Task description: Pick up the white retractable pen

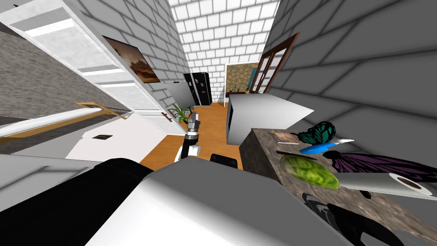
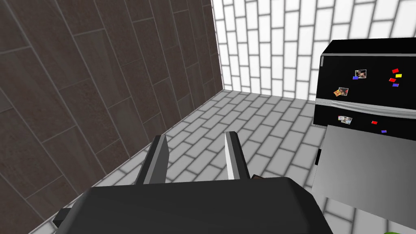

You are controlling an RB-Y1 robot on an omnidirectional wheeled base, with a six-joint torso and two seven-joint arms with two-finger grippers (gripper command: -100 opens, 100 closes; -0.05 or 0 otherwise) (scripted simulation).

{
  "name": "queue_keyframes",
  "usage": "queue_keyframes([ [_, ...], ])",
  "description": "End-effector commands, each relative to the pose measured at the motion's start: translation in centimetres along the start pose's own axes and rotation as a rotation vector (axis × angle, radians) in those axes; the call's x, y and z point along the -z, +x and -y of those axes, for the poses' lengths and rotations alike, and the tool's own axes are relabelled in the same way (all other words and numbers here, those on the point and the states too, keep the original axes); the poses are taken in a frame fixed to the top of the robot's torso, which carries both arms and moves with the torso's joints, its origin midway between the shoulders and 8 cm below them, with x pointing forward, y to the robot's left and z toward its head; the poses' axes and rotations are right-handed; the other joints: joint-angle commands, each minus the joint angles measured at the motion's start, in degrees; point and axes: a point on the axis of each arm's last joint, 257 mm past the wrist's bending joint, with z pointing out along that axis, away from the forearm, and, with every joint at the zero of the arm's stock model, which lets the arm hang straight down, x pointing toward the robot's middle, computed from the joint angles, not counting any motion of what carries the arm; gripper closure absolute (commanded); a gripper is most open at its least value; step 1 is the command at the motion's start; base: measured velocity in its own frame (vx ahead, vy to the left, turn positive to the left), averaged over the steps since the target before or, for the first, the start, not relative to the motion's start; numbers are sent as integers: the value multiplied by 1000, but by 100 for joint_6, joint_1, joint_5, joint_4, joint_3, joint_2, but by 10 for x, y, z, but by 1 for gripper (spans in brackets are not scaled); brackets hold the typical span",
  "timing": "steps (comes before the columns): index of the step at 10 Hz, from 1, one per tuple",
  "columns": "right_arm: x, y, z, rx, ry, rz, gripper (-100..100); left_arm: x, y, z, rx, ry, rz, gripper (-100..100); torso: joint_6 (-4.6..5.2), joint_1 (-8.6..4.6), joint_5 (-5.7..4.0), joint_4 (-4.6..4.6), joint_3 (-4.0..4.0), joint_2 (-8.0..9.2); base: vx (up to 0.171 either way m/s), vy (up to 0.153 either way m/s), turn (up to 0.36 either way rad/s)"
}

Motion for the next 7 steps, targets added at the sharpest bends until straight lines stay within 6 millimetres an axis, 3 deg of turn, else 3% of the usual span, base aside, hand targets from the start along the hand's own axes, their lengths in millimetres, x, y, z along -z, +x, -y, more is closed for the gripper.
queue_keyframes([
  [1, 6, 9, -3, 44, -10, -3, 100, 0, 0, 0, 0, 0, 0, 0, 0, 0, 0, 0, 0, 0, 149, -51, -356],
  [7, 29, 38, -17, 198, -53, -10, 100, 0, 0, 0, 0, 0, 0, 0, -10, -5, -4, -6, -17, -28, 128, -37, -289],
])
